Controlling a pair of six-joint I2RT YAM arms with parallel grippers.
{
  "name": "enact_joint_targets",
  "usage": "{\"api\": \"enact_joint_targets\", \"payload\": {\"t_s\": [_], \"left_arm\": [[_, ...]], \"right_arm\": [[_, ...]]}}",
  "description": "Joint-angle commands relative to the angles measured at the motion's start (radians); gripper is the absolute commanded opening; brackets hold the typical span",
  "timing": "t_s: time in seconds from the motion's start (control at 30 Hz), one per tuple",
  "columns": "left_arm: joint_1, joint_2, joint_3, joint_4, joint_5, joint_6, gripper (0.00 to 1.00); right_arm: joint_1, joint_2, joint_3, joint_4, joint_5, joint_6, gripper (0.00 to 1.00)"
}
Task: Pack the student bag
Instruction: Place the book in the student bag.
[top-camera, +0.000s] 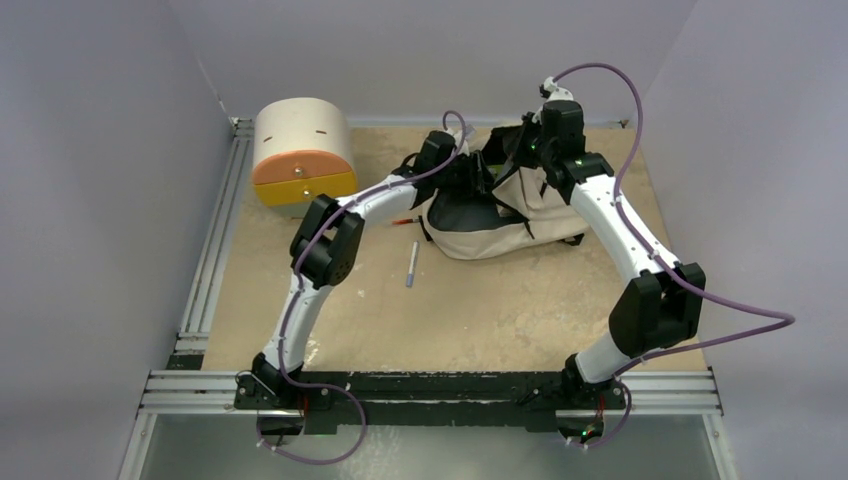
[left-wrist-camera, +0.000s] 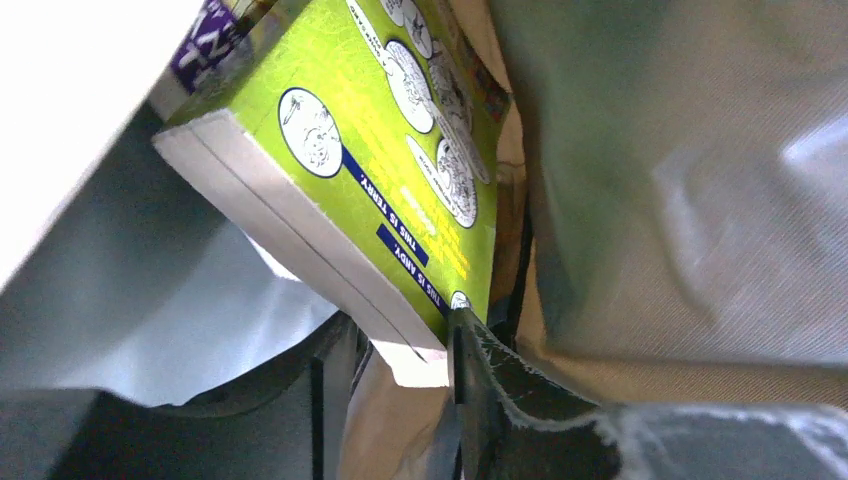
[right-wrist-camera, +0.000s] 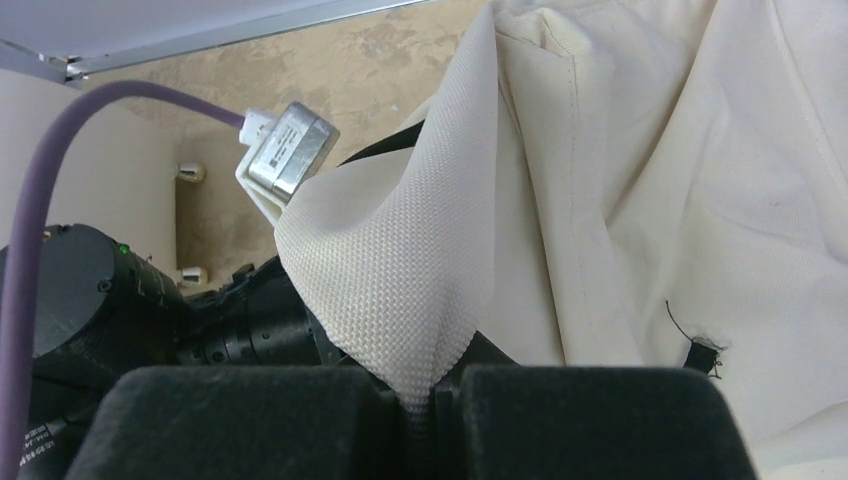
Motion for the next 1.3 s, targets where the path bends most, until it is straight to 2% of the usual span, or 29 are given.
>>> {"api": "enact_joint_targets", "payload": {"t_s": [0.0,0.3,0.47,0.6,0.73,0.8,1.0,1.27], "left_arm": [[-0.001,0.040,0.128,0.070,0.052,0.003,0.35],[-0.023,0.168,0.313,0.028,0.075,-0.014,0.36],[-0.022,0.208,0.352,0.025,0.072,-0.019,0.41],[-0.023,0.211,0.356,0.004,0.072,-0.002,0.54],[-0.021,0.158,0.297,-0.012,0.041,0.037,0.68],[-0.020,0.123,0.254,-0.017,0.019,0.055,0.71],[-0.005,0.042,0.184,-0.119,-0.048,0.107,0.74],[0.015,-0.169,-0.032,-0.099,-0.097,0.159,0.74]], "right_arm": [[0.004,-0.061,0.005,0.104,0.002,-0.004,0.00],[0.004,-0.061,0.000,0.107,-0.007,-0.001,0.00],[0.005,-0.062,-0.004,0.107,-0.007,-0.001,0.00],[0.005,-0.067,-0.007,0.106,-0.001,-0.002,0.00],[0.004,-0.067,-0.009,0.106,0.003,-0.003,0.00],[0.004,-0.066,-0.009,0.107,0.000,-0.003,0.00],[0.006,-0.066,-0.011,0.109,-0.001,-0.004,0.00],[0.005,-0.081,-0.017,0.107,0.032,-0.012,0.00]]}}
